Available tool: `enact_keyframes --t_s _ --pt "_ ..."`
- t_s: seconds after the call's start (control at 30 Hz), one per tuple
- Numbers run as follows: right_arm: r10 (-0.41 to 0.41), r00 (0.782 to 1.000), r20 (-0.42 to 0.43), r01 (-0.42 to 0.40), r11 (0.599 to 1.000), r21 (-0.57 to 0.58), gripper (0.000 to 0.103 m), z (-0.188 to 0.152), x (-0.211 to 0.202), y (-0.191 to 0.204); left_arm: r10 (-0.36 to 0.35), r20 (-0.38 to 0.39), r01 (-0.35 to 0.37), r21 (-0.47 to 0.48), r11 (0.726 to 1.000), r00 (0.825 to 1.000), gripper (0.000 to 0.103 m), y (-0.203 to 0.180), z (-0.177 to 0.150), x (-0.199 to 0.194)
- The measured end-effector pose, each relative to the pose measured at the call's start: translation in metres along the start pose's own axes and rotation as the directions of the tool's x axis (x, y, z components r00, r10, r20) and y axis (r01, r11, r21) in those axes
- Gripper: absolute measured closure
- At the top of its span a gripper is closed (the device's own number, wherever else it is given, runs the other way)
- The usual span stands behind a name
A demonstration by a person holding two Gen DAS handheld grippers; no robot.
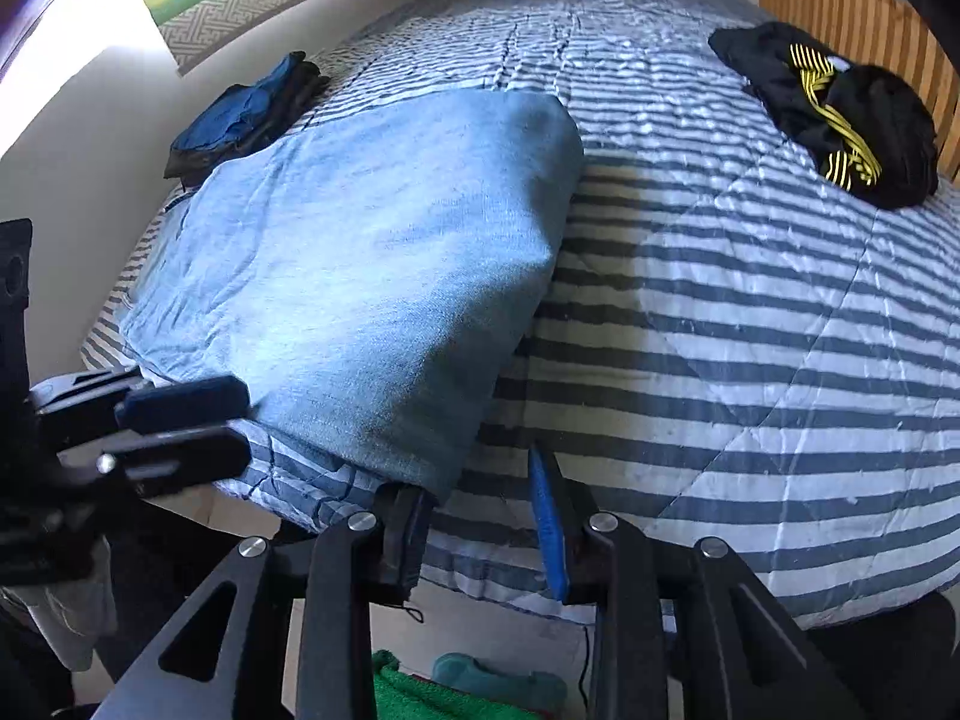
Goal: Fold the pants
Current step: 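Open both grippers and release the folded jeans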
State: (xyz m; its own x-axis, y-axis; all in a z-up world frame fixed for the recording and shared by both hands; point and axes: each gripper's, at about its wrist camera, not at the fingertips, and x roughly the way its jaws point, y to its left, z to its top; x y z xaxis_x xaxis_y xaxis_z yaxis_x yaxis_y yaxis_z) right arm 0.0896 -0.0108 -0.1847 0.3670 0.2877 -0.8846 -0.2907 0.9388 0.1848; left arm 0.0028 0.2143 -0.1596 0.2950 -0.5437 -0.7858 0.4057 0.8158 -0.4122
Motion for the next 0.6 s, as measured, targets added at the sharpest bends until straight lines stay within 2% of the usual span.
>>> enact_keyframes --t_s 0.13,0.27,0.33,0.4,0.43,0.47,0.5,0.53,0.57,0.6 --pt "-0.047 0.999 0.021 0.049 0.997 -0.059 0.068 0.003 0.002 0.015 0.025 -0.012 -0.026 -0.053 0.998 1.0 0.075 0.018 -0.014 -0.001" --pt "-0.121 0.989 0.081 0.13 0.985 -0.113 0.067 0.007 0.004 0.033 0.049 0.068 -0.042 -0.108 0.993 0.996 0.075 0.044 -0.012 -0.038" --pt "-0.128 0.989 0.078 0.133 0.989 -0.067 0.067 0.012 0.005 0.029 0.117 0.128 -0.099 -0.143 0.985 0.985 0.072 0.066 -0.008 -0.064" --pt "-0.135 0.988 0.079 0.137 0.991 -0.012 0.077 0.013 0.003 0.017 0.23 0.183 -0.186 -0.233 0.955 0.956 0.072 0.108 -0.005 -0.088" --pt "-0.134 0.988 0.072 0.132 0.991 0.025 0.084 0.012 0.003 0.006 0.32 0.181 -0.266 -0.271 0.925 0.93 0.072 0.129 -0.003 -0.095" --pt "-0.12 0.992 0.046 0.116 0.991 0.073 0.085 0.009 0.006 -0.006 0.424 0.149 -0.358 -0.335 0.872 0.893 0.073 0.157 -0.004 -0.098" --pt "-0.08 0.997 0.014 0.077 0.988 0.13 0.085 0.006 0.011 -0.018 0.466 0.113 -0.394 -0.384 0.835 0.878 0.073 0.182 -0.007 -0.098" --pt "-0.045 0.999 -0.023 0.049 0.985 0.167 0.088 0.001 0.019 -0.025 0.493 0.065 -0.421 -0.431 0.798 0.868 0.075 0.207 -0.012 -0.095" --pt "-0.05 0.998 -0.041 0.055 0.986 0.157 0.091 -0.002 0.023 -0.023 0.488 0.047 -0.414 -0.464 0.783 0.872 0.077 0.224 -0.017 -0.094" --pt "-0.073 0.997 -0.03 0.077 0.989 0.128 0.094 -0.003 0.023 -0.015 0.457 0.055 -0.379 -0.477 0.793 0.888 0.081 0.233 -0.022 -0.093"
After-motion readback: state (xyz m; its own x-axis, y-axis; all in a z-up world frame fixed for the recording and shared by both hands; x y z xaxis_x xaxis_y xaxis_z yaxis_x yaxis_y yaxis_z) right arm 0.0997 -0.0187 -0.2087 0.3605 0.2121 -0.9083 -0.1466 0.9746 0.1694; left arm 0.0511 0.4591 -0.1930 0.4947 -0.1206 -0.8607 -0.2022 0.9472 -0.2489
